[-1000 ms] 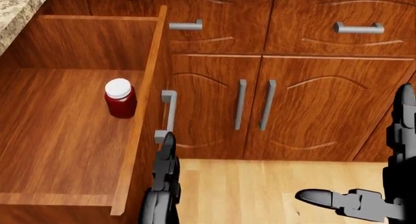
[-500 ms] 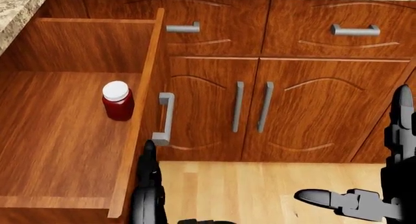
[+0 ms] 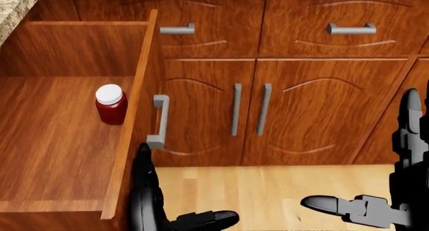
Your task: Close the right drawer.
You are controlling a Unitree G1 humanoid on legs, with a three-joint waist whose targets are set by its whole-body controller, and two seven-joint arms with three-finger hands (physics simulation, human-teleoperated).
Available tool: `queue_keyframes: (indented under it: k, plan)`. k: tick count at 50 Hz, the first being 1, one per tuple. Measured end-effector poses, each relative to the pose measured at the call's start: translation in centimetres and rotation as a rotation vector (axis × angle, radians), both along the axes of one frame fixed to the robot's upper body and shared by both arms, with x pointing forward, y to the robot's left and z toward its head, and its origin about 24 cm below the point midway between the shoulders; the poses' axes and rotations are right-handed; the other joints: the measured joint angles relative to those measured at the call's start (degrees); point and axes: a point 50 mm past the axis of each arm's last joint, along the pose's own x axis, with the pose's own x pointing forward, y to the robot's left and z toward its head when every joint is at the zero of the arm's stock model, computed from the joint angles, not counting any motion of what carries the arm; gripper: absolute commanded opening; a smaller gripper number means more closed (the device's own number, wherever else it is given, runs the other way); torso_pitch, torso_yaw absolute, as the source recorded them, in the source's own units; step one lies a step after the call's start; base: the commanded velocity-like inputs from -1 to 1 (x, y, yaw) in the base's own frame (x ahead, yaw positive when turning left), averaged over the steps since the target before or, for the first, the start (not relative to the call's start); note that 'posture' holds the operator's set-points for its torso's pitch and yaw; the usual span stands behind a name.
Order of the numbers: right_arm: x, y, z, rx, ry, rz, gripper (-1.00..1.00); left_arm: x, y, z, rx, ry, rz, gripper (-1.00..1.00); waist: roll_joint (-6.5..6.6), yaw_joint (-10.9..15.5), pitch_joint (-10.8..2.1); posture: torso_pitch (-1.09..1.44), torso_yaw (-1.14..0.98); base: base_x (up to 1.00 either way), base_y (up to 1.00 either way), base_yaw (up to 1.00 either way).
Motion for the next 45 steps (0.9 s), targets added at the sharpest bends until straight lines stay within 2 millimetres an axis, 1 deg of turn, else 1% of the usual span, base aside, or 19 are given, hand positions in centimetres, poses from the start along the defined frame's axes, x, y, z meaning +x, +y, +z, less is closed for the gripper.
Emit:
queue_keyframes:
  k: [23, 34, 45]
  plan:
    - [0.1, 0.1, -0.2, 0.0, 0.006, 0.005, 1.0, 0.6, 0.5, -0.5, 0.0, 0.042, 0.078, 1.0, 0.08, -0.51, -0.21, 0.0, 0.0, 0.0, 0.0, 0.0]
    - [0.1, 0.1, -0.3, -0.001, 0.006, 0.006, 1.0, 1.1, 1.2, -0.5, 0.003, 0.06, 0.155, 1.0, 0.16, -0.75, -0.27, 0.0, 0.0, 0.0, 0.0, 0.0]
    - [0.2, 0.2, -0.3, -0.001, 0.008, 0.01, 1.0, 1.4, 1.8, -0.7, -0.012, 0.075, 0.194, 1.0, 0.18, -0.67, -0.25, 0.0, 0.0, 0.0, 0.0, 0.0]
